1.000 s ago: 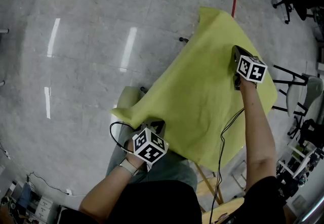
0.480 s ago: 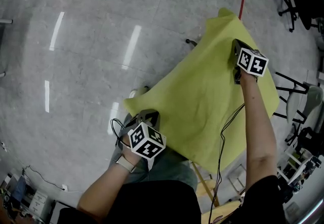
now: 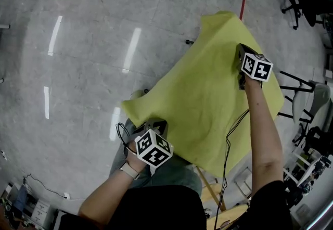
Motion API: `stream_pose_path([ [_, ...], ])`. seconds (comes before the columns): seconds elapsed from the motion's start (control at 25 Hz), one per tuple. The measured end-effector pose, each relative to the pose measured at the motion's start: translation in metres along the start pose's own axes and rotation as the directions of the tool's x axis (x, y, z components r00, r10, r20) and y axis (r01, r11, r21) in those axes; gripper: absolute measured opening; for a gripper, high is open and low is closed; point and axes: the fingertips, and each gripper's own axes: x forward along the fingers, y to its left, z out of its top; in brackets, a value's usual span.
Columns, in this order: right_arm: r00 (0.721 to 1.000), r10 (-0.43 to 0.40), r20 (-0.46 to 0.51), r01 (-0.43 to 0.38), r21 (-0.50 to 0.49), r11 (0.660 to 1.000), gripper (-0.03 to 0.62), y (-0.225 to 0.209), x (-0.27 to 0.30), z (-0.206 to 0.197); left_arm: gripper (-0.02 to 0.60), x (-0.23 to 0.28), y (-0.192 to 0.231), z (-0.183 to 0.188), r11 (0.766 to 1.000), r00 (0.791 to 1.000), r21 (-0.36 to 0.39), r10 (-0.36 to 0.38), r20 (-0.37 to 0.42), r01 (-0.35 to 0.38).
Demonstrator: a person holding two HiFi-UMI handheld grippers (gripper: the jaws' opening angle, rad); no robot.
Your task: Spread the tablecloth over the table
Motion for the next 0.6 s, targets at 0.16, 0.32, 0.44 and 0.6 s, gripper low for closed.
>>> stream_pose_path([
  [0.16, 1.0, -0.002, -0.019, 0.002, -0.007, 1.0, 0.011, -0.002, 0.0, -0.008, 0.009, 0.011, -0.014, -0.008, 0.999, 0.999, 0.021, -0.034, -0.033, 0.034],
  [0.32, 1.0, -0.013, 0.002, 0.013, -0.002, 1.0, 0.011, -0.003, 0.004, 0.0, 0.009, 0.011, -0.01, -0.005, 0.998, 0.999, -0.038, -0.042, 0.003, 0.042],
  [0.44, 1.0, -0.019, 0.015, 0.019, 0.024, 1.0, 0.011, -0.005, 0.008, 0.004, 0.009, 0.01, -0.004, 0.001, 0.998, 0.999, -0.052, -0.029, 0.025, 0.03],
  [0.6, 0.999, -0.025, 0.03, 0.024, 0.043, 0.999, 0.011, -0.004, 0.018, 0.015, 0.009, 0.008, 0.011, 0.008, 0.998, 0.999, -0.07, 0.0, 0.049, 0.003],
])
